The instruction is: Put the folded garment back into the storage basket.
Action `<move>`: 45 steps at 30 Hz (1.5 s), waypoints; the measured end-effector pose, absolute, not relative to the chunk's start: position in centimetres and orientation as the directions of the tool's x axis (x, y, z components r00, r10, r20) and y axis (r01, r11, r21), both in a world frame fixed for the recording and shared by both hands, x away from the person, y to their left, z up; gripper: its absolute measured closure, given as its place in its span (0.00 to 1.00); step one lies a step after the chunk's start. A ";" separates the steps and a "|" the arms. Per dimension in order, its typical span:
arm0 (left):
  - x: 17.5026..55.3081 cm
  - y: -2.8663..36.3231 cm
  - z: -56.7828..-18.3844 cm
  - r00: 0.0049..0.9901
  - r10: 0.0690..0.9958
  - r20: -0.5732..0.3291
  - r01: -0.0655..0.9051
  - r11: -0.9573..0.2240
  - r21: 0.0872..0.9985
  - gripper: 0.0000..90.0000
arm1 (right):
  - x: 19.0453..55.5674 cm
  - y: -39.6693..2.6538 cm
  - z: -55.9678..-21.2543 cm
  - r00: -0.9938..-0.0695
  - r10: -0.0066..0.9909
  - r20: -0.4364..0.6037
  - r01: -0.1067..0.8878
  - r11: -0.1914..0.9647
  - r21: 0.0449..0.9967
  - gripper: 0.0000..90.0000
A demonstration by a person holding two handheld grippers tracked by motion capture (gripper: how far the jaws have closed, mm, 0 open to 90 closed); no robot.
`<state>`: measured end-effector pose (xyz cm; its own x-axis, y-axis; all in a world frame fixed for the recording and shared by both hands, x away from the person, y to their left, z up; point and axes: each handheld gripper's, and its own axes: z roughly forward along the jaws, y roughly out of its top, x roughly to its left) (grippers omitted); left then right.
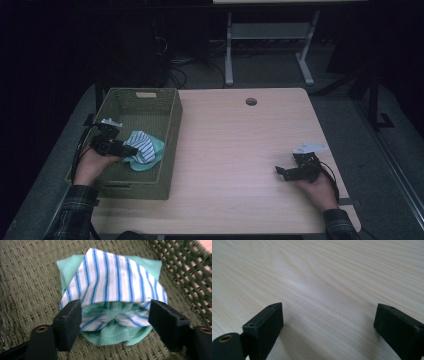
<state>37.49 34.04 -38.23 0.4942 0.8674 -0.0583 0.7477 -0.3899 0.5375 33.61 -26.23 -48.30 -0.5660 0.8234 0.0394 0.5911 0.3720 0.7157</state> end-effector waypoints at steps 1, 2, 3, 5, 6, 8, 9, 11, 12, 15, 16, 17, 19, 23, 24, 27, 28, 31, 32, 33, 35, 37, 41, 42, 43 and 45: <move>37.4 34.0 -38.0 0.494 0.867 -0.057 0.743 -0.388 0.546 0.25 | 33.6 -26.2 -48.3 -0.564 0.825 0.042 0.594 0.370 0.715 0.09; 37.3 33.9 -37.7 0.497 0.866 -0.055 0.738 -0.389 0.552 0.24 | 33.6 -26.2 -48.3 -0.565 0.824 0.041 0.593 0.371 0.715 0.09; 37.3 33.7 -37.5 0.498 0.866 -0.053 0.732 -0.387 0.561 0.23 | 33.6 -26.2 -48.3 -0.566 0.824 0.040 0.592 0.372 0.715 0.09; 37.2 33.5 -37.0 0.498 0.865 -0.050 0.724 -0.384 0.572 0.21 | 33.6 -26.2 -48.3 -0.563 0.825 0.042 0.595 0.369 0.714 0.09; 37.2 33.2 -36.7 0.502 0.863 -0.051 0.716 -0.382 0.584 0.20 | 33.6 -26.2 -48.3 -0.566 0.823 0.039 0.591 0.372 0.716 0.09; 37.1 32.8 -36.2 0.506 0.861 -0.055 0.707 -0.378 0.597 0.20 | 33.6 -26.2 -48.3 -0.566 0.824 0.040 0.591 0.372 0.716 0.09; 37.0 32.7 -36.0 0.507 0.860 -0.061 0.705 -0.373 0.603 0.20 | 33.6 -26.2 -48.3 -0.565 0.824 0.040 0.592 0.371 0.715 0.09; 36.9 32.1 -35.6 0.515 0.855 -0.064 0.693 -0.371 0.618 0.20 | 33.6 -26.2 -48.3 -0.565 0.824 0.040 0.592 0.371 0.715 0.09; 36.9 31.9 -35.4 0.519 0.852 -0.064 0.689 -0.373 0.622 0.20 | 33.6 -26.2 -48.3 -0.565 0.824 0.040 0.592 0.371 0.715 0.09; 36.8 31.0 -34.7 0.533 0.843 -0.067 0.668 -0.371 0.645 0.20 | 33.6 -26.2 -48.3 -0.565 0.824 0.041 0.593 0.371 0.715 0.09; 36.7 30.6 -34.5 0.537 0.840 -0.072 0.662 -0.367 0.653 0.20 | 33.6 -26.2 -48.3 -0.565 0.824 0.040 0.592 0.371 0.715 0.09; 36.6 30.1 -34.3 0.550 0.832 -0.071 0.651 -0.374 0.660 0.20 | 33.6 -26.2 -48.3 -0.566 0.823 0.039 0.591 0.372 0.716 0.09; 36.6 29.4 -33.9 0.561 0.825 -0.073 0.639 -0.375 0.672 0.20 | 33.6 -26.2 -48.3 -0.564 0.825 0.042 0.594 0.370 0.715 0.09; 36.5 27.7 -33.3 0.593 0.802 -0.071 0.611 -0.391 0.688 0.20 | 33.6 -26.2 -48.3 -0.566 0.823 0.039 0.590 0.372 0.716 0.09; 36.4 27.2 -33.2 0.601 0.796 -0.073 0.604 -0.392 0.693 0.20 | 33.6 -26.2 -48.3 -0.563 0.825 0.041 0.595 0.370 0.714 0.09; 36.4 25.8 -32.9 0.624 0.778 -0.077 0.588 -0.402 0.702 0.20 | 33.6 -26.2 -48.3 -0.564 0.825 0.039 0.593 0.372 0.714 0.09; 36.4 25.4 -32.9 0.633 0.771 -0.073 0.581 -0.410 0.703 0.20 | 33.6 -26.2 -48.3 -0.563 0.825 0.040 0.595 0.371 0.713 0.09; 36.4 24.0 -32.7 0.653 0.754 -0.073 0.565 -0.421 0.709 0.20 | 33.6 -26.2 -48.3 -0.563 0.825 0.041 0.595 0.371 0.713 0.09; 36.4 23.5 -32.7 0.662 0.746 -0.071 0.558 -0.428 0.710 0.20 | 33.6 -26.2 -48.3 -0.565 0.824 0.038 0.592 0.373 0.714 0.09; 36.4 23.0 -32.6 0.665 0.743 -0.075 0.557 -0.426 0.713 0.20 | 33.6 -26.2 -48.3 -0.565 0.825 0.038 0.592 0.372 0.714 0.09; 36.3 22.1 -32.6 0.679 0.730 -0.078 0.547 -0.432 0.718 0.20 | 33.6 -26.2 -48.3 -0.565 0.825 0.037 0.591 0.373 0.715 0.09; 36.3 21.2 -32.5 0.689 0.719 -0.084 0.538 -0.431 0.724 0.20 | 33.6 -26.2 -48.3 -0.564 0.825 0.037 0.591 0.372 0.715 0.09; 36.0 19.2 -32.5 0.715 0.694 -0.085 0.517 -0.442 0.733 0.20 | 33.6 -26.2 -48.3 -0.563 0.826 0.039 0.593 0.371 0.715 0.09; 36.0 18.9 -32.6 0.718 0.691 -0.084 0.514 -0.444 0.734 0.20 | 33.6 -26.2 -48.3 -0.564 0.825 0.038 0.592 0.372 0.715 0.09; 35.9 18.4 -32.6 0.722 0.687 -0.082 0.509 -0.447 0.735 0.20 | 33.6 -26.2 -48.3 -0.564 0.825 0.038 0.592 0.371 0.715 0.09; 35.9 17.6 -32.7 0.730 0.678 -0.085 0.504 -0.451 0.736 0.20 | 33.6 -26.2 -48.3 -0.564 0.825 0.037 0.592 0.372 0.715 0.09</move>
